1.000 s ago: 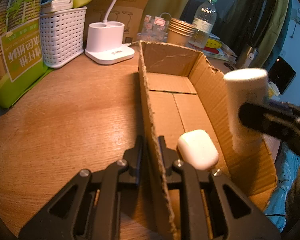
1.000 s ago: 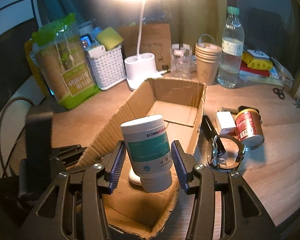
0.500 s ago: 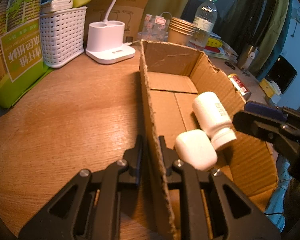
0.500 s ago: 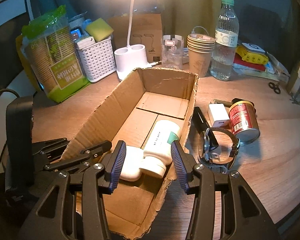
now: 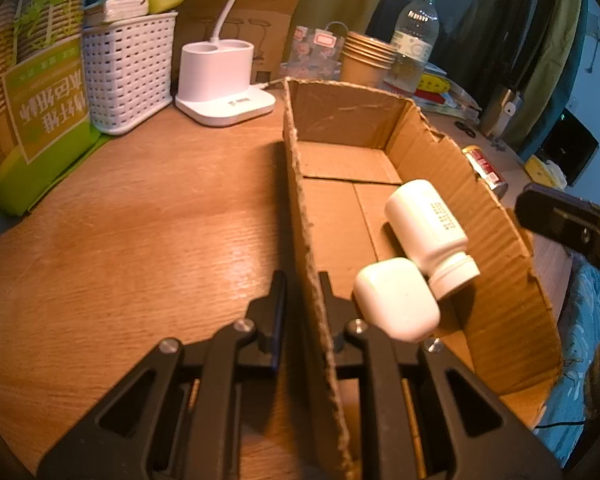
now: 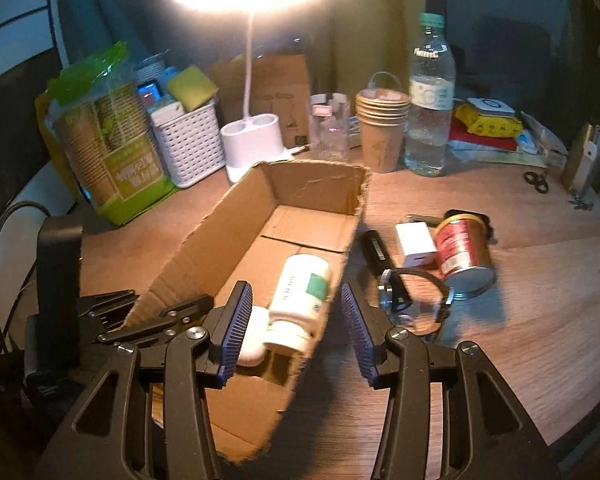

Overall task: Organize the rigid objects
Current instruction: 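Move the right tool to the wristwatch and grasp its band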

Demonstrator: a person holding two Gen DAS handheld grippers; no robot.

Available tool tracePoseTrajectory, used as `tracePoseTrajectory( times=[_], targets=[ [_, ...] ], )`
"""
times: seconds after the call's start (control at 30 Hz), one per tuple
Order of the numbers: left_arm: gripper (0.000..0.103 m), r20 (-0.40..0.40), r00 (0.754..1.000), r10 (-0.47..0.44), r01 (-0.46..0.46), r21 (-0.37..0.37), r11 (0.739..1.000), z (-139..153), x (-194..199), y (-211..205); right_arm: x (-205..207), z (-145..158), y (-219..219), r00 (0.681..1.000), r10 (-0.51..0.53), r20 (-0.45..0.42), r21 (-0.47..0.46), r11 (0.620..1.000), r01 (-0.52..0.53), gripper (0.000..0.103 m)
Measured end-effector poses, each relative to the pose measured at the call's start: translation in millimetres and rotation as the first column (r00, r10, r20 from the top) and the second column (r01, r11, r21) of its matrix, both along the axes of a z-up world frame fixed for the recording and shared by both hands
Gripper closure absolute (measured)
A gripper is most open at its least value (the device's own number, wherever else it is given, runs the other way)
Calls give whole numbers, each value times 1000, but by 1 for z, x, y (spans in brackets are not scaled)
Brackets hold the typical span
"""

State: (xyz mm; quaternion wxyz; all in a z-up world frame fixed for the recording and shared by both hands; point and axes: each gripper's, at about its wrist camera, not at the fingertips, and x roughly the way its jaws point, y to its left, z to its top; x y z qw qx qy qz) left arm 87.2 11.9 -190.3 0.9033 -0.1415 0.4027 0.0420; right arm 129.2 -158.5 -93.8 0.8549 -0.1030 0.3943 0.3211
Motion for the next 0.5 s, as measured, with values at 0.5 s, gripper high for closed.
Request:
tracePoseTrajectory(
  times=[0.5],
  targets=[
    [88, -1, 1000, 3, -3, 4, 1000, 0, -2, 1, 26, -3, -49, 990, -141, 17, -6, 990, 141, 46]
  ],
)
